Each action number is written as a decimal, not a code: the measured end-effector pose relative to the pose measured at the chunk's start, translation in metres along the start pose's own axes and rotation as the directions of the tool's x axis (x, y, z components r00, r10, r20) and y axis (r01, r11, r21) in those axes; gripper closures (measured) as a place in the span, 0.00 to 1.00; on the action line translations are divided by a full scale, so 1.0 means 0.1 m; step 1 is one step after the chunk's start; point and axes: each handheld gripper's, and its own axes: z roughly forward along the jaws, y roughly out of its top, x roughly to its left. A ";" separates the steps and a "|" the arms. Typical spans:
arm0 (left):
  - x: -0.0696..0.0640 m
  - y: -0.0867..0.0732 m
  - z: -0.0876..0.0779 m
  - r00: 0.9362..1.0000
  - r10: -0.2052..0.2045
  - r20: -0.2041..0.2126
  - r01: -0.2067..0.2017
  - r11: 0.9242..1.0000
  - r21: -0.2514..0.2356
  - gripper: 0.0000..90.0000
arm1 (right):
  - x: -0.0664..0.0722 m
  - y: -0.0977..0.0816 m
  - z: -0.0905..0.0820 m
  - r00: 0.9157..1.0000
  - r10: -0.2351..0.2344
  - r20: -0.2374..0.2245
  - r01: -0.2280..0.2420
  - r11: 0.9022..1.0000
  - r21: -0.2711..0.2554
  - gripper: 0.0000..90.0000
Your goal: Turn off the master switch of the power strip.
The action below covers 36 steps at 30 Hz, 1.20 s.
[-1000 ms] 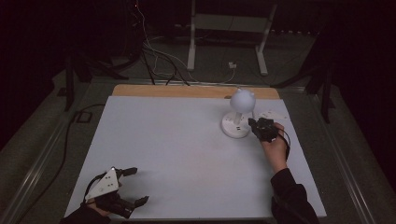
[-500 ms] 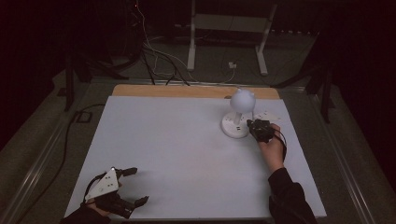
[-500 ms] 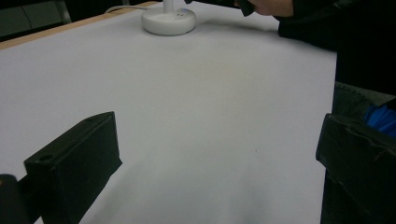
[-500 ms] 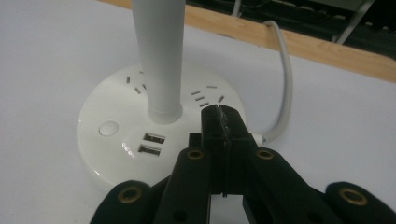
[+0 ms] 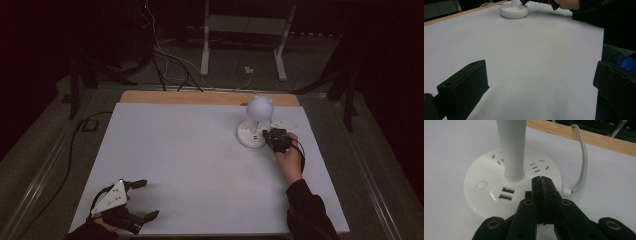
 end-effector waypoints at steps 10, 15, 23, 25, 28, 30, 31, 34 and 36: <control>0.00 0.00 0.00 1.000 0.001 -0.005 -0.001 1.000 0.005 0.00 | 0.01 -0.01 0.02 1.000 0.000 0.001 0.000 1.000 0.005 1.00; 0.00 0.00 0.00 1.000 0.000 -0.005 0.000 1.000 -0.001 0.00 | 0.01 -0.01 0.03 1.000 0.005 -0.001 -0.005 1.000 0.007 1.00; 0.00 0.00 0.00 1.000 0.001 -0.007 -0.001 1.000 0.005 0.00 | 0.02 0.00 0.02 1.000 -0.020 0.005 0.020 1.000 0.013 1.00; 0.00 0.00 0.00 1.000 0.001 -0.007 -0.001 1.000 0.004 0.00 | 0.01 0.00 0.02 1.000 -0.016 -0.001 0.016 1.000 0.013 1.00; 0.00 0.00 0.00 1.000 0.001 -0.008 -0.001 1.000 0.005 0.00 | 0.03 0.00 0.02 1.000 -0.025 0.004 0.025 0.999 0.019 1.00; 0.00 0.00 0.00 1.000 0.001 -0.008 -0.001 1.000 0.005 0.00 | 0.04 0.00 0.02 1.000 -0.030 0.007 0.030 0.999 0.019 1.00; 0.00 0.00 0.00 1.000 0.001 -0.008 -0.001 1.000 0.006 0.00 | 0.04 0.00 0.02 0.999 -0.031 0.010 0.031 0.999 0.018 1.00; 0.00 0.00 0.00 1.000 0.000 -0.009 0.000 1.000 0.004 0.00 | 0.04 -0.01 0.02 1.000 -0.028 0.011 0.028 1.000 0.013 1.00; 0.00 0.00 0.00 1.000 0.000 -0.009 0.000 1.000 0.004 0.00 | 0.03 -0.01 0.02 1.000 -0.029 0.008 0.028 1.000 0.012 1.00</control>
